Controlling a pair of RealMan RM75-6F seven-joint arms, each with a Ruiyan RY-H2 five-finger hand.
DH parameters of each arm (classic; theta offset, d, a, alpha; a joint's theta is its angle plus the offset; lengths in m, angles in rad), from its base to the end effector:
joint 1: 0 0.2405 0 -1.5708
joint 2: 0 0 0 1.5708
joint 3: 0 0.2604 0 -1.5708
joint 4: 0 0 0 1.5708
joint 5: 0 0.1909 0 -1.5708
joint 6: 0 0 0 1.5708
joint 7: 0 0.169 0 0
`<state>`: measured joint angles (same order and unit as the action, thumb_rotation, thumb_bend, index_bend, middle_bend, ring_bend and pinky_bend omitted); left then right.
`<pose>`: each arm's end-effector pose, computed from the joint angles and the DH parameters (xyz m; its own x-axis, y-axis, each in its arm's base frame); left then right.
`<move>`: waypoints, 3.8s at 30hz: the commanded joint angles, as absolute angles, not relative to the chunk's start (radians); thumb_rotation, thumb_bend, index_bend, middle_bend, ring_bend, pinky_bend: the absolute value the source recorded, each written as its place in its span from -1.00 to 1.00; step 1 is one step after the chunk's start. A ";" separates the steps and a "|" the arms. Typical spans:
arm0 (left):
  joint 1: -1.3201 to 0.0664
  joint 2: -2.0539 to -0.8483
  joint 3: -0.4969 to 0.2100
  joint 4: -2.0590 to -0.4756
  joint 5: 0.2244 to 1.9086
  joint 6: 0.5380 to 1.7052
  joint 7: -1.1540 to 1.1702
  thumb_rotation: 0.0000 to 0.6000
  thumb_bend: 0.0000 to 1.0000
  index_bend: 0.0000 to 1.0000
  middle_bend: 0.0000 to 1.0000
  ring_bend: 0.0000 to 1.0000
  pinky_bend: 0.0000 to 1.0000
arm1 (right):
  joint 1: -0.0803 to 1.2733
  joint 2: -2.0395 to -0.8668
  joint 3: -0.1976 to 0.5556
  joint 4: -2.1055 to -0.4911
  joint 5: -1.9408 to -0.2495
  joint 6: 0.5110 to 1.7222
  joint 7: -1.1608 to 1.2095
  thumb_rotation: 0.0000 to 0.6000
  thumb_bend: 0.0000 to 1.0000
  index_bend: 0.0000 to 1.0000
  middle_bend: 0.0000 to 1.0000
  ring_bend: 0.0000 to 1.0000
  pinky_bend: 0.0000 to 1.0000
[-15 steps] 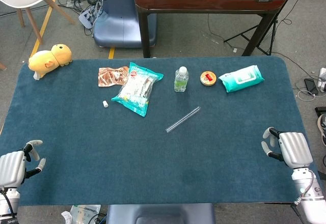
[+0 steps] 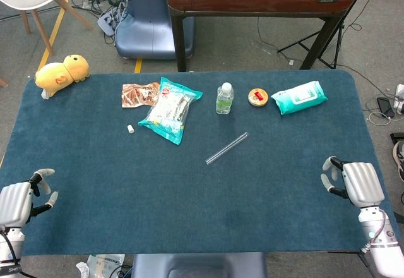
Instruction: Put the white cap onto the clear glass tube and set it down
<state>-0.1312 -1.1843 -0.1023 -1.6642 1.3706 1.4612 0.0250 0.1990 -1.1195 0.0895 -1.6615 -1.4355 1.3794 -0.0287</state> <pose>-0.2999 0.2266 0.1644 0.2910 -0.0278 0.9563 0.9553 0.0639 -0.2888 -0.2844 -0.2448 0.1673 0.3682 -0.0320 0.9292 -0.9286 -0.0614 0.3659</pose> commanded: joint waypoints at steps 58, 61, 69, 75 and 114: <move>-1.051 -1.601 -0.112 -0.674 0.852 0.175 -0.154 -0.71 0.70 -0.71 1.00 1.00 1.00 | 0.231 -1.116 0.113 -1.726 -1.355 1.316 -0.124 1.00 -0.28 0.05 0.37 0.45 0.55; -1.055 -1.603 -0.105 -0.673 0.857 0.166 -0.150 -0.71 0.70 -0.71 1.00 1.00 1.00 | 0.232 -1.119 0.113 -1.723 -1.353 1.313 -0.122 1.00 -0.28 0.05 0.37 0.46 0.55; -1.044 -1.559 -0.102 -0.753 0.884 0.189 -0.147 -0.71 0.70 -0.62 1.00 1.00 1.00 | 0.232 -1.121 0.112 -1.718 -1.355 1.313 -0.117 1.00 -0.28 0.05 0.37 0.47 0.55; -1.006 -1.440 -0.086 -0.966 0.947 0.216 -0.132 -0.71 0.70 -0.54 1.00 1.00 1.00 | 0.231 -1.125 0.111 -1.712 -1.357 1.313 -0.106 1.00 -0.28 0.05 0.37 0.48 0.55; -0.916 -1.338 -0.101 -1.305 1.211 0.446 -0.153 -0.65 0.69 -0.46 1.00 1.00 1.00 | 0.207 -1.127 0.102 -1.703 -1.366 1.334 -0.081 1.00 -0.28 0.05 0.37 0.52 0.55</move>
